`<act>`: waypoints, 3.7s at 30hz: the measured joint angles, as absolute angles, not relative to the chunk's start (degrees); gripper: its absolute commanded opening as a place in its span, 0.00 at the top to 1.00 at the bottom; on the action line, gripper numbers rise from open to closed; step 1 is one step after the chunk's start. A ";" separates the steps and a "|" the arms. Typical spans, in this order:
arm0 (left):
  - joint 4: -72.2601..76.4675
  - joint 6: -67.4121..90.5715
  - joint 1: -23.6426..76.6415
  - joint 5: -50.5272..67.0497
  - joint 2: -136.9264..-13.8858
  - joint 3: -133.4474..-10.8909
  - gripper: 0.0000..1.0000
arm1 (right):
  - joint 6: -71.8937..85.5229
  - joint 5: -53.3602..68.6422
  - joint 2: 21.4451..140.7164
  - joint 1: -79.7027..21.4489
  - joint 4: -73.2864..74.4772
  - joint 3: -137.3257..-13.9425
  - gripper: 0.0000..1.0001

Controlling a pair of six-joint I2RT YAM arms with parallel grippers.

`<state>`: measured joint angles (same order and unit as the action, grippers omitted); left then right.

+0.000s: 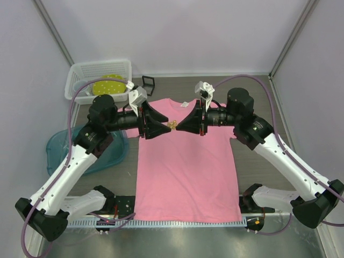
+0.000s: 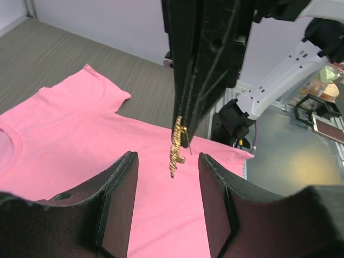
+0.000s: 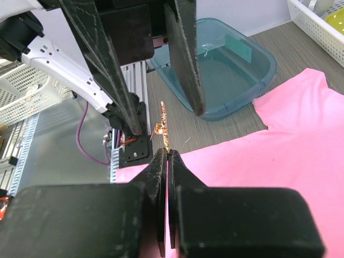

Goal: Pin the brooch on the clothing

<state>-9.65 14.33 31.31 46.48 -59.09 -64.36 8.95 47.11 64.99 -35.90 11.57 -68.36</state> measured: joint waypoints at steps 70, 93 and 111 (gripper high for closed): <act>-9.15 10.24 30.46 56.82 -58.70 -64.53 0.82 | 5.08 47.75 58.78 -35.90 -1.74 -59.99 0.99; -46.28 -27.75 32.67 37.30 -67.16 -82.54 1.00 | -5.52 35.40 58.72 -35.88 20.69 -67.85 0.18; -62.70 -48.82 47.90 20.29 -67.92 -83.88 1.00 | -6.39 44.05 62.39 -37.80 18.96 -63.77 0.51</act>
